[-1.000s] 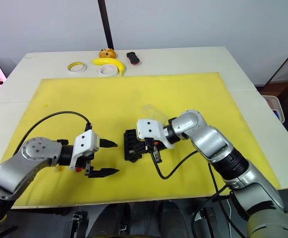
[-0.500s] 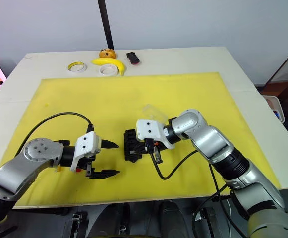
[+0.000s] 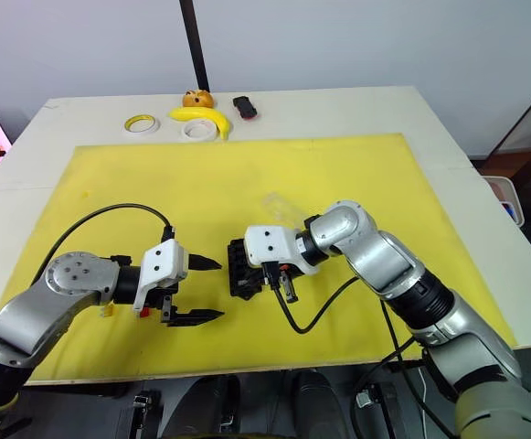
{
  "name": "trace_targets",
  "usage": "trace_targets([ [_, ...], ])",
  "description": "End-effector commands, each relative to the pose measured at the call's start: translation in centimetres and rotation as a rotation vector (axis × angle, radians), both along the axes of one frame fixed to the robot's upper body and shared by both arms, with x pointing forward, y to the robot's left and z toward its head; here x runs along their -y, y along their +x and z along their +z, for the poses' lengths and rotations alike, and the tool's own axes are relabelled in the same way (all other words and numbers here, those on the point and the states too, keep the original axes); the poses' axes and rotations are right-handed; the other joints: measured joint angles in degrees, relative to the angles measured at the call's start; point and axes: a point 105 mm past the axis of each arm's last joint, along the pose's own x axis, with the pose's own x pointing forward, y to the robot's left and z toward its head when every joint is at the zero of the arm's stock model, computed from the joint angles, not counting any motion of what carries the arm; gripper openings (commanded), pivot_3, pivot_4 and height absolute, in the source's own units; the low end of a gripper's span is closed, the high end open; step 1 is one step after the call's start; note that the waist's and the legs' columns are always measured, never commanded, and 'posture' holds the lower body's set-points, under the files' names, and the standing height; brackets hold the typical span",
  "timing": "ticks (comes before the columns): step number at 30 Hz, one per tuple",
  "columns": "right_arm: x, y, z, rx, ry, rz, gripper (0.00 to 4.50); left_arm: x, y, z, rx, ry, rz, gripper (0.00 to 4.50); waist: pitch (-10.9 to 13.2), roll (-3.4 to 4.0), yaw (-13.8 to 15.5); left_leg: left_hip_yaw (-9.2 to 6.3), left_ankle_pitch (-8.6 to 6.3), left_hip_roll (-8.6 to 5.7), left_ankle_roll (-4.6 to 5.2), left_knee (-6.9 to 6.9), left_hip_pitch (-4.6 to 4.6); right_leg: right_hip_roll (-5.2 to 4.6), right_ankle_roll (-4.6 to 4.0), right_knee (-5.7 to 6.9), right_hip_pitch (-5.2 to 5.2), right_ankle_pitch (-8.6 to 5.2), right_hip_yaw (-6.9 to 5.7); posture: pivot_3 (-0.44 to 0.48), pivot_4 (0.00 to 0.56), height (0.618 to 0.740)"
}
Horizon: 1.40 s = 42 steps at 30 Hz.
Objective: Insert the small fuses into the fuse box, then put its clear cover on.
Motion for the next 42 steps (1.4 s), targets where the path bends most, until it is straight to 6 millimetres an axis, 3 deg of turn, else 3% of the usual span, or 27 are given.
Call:
trace_targets([
  [1, 0.2, 0.7, -0.4, 0.021, -0.039, -0.023, 0.00, 0.1, 0.0, 0.3, 0.026, -0.001, -0.001, 4.47, 0.0, 0.00, 0.0, 0.00, 0.00, 0.00, 0.00, 0.00, 0.01, 0.00, 0.00, 0.00, 0.01, 0.00, 0.00, 0.000, 0.150, 0.740],
  [20, -0.3, 0.6, 0.2, 0.009, -0.034, -0.017, 0.00, -0.1, 0.2, 0.1, 0.030, 0.004, 0.011, 4.47, 0.0, 0.00, 0.0, -0.01, 0.00, 0.01, 0.00, 0.04, 0.04, 0.00, 0.00, 0.07, 0.04, 0.00, 0.00, 0.000, 0.150, 0.740],
  [23, -0.4, 0.6, 0.5, 0.005, -0.025, -0.019, 0.90, -0.1, 0.3, 0.2, 0.032, 0.003, 0.012, 4.50, 0.0, 0.00, 0.0, -0.01, 0.00, 0.00, 0.00, 0.04, 0.04, 0.01, 0.00, 0.09, 0.04, 0.00, 0.00, 0.000, 0.150, 0.740],
  [25, -0.5, 0.5, 1.0, -0.004, -0.010, -0.019, 1.74, -0.2, 0.5, 0.3, 0.037, 0.002, 0.018, 4.50, 0.0, 0.00, 0.1, -0.01, 0.00, 0.00, 0.00, 0.04, 0.04, 0.01, 0.00, 0.09, 0.03, 0.00, 0.00, 0.000, 0.150, 0.740],
  [33, -0.6, 0.6, 2.4, -0.006, 0.029, -0.029, 1.74, -0.5, 0.7, 0.3, 0.044, 0.006, 0.023, 4.50, 0.0, 0.00, 0.1, -0.01, 0.00, 0.00, 0.00, 0.04, 0.03, -0.01, 0.00, 0.09, 0.03, 0.00, 0.00, 0.000, 0.150, 0.740],
  [42, 0.0, 0.3, 6.2, -0.033, 0.204, -0.043, 1.74, -1.2, 0.9, 0.4, 0.046, 0.010, 0.049, 4.50, 0.0, 0.00, 0.1, -0.03, 0.00, 0.01, 0.00, 0.04, 0.02, -0.01, 0.00, 0.09, 0.03, 0.00, 0.00, 0.000, 0.150, 0.740],
])
